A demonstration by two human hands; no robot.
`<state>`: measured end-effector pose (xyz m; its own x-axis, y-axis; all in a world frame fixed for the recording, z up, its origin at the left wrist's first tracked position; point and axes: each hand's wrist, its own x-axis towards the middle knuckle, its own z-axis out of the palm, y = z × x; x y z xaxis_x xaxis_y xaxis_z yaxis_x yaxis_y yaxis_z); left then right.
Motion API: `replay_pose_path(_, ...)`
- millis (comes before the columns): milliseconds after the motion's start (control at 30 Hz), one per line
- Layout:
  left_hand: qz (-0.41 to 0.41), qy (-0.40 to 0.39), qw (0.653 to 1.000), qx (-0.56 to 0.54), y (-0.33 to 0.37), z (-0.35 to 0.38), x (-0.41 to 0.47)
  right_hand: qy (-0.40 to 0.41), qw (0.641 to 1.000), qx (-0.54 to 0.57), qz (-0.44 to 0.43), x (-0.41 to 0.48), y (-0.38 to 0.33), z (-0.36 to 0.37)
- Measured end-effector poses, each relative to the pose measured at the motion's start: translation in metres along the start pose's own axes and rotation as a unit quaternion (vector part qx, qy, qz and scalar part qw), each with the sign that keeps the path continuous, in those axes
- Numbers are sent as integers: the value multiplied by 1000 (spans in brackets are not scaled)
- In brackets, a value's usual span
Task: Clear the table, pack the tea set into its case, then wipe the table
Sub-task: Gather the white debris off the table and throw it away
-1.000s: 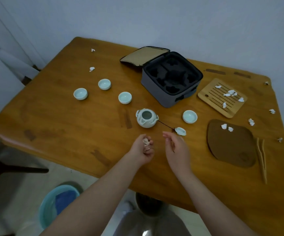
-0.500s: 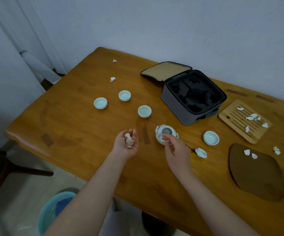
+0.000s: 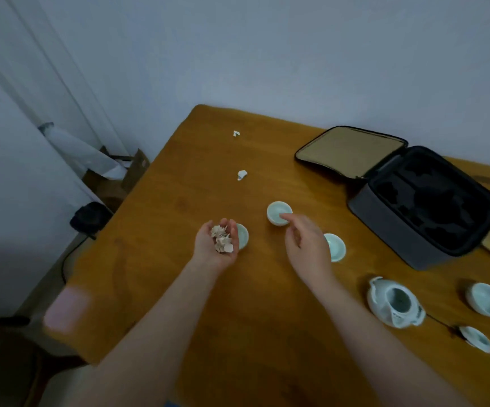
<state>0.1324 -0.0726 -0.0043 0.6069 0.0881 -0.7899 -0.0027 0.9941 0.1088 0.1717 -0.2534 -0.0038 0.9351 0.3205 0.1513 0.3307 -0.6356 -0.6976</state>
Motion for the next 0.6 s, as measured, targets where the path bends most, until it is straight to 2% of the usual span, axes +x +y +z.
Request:
replay_pose_path(167,-3,-2,1000,18,56,22,32,-32,996,-84,-8,92,-20,49)
replay_pose_path(300,-9,5,999,41,91,32,55,-99,983,-158,-8,153,-21,86)
replay_pose_path(433,-11,10,998,62,117,42,79,-150,971,-183,21,187,-7,122)
replay_pose_path(600,-23,11,996,85,137,56,106,-105,972,-210,-15,208,9,151)
